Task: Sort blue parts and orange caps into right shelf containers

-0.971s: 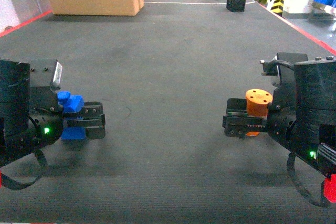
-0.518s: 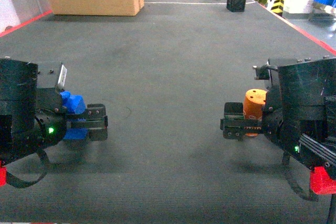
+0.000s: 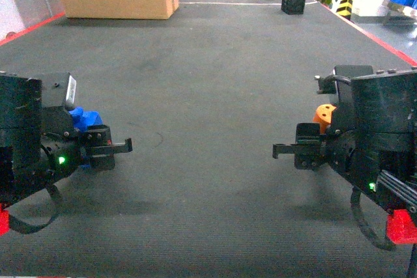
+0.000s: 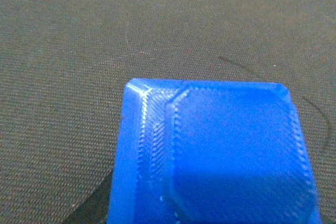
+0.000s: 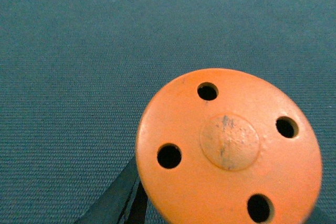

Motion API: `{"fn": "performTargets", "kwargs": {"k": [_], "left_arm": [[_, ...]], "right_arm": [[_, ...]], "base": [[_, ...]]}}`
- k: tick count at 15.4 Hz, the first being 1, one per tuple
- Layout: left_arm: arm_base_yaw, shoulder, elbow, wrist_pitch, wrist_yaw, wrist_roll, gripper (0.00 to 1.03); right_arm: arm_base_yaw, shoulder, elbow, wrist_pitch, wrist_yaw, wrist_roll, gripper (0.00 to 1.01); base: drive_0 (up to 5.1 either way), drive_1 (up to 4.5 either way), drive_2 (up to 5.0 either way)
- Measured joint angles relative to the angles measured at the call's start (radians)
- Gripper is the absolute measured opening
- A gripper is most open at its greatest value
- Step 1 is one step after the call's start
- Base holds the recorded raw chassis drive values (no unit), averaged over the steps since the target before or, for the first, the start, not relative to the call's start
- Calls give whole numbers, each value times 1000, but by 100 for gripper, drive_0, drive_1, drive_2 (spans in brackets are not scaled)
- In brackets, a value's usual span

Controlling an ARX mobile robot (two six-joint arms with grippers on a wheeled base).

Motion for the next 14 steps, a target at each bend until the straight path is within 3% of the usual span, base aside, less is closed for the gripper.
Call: {"fn": "performTargets", "kwargs": {"k": [3,4,5,11,12,14], "left_arm": [[-21,-109,-114,87,-64,10,43],[-34,-309,-250,165,-129,31,43],[-80,-667,-421,102,-248,73,43],[-249,-1338,-525,-163,-470,141,43],[-260,-1366,-539,-175,-480,141,43],[-275,-1332,-564,-147,-488,141,43]], "right_arm": [[-16,-144,-135,97,0,-9,44],[-60,-355,-294,150,13,-25,44],[-60,-713,-495,57,49,-68,44],[55,-1387,-630,-183,266,-166,44],[60,-1415,-632,-175,299,-169,44],[59,-1418,-629,-209,311,-169,44]], "base": [[0,0,0],[0,0,0],[0,0,0],[0,0,0],[0,0,0],[0,0,0]]}}
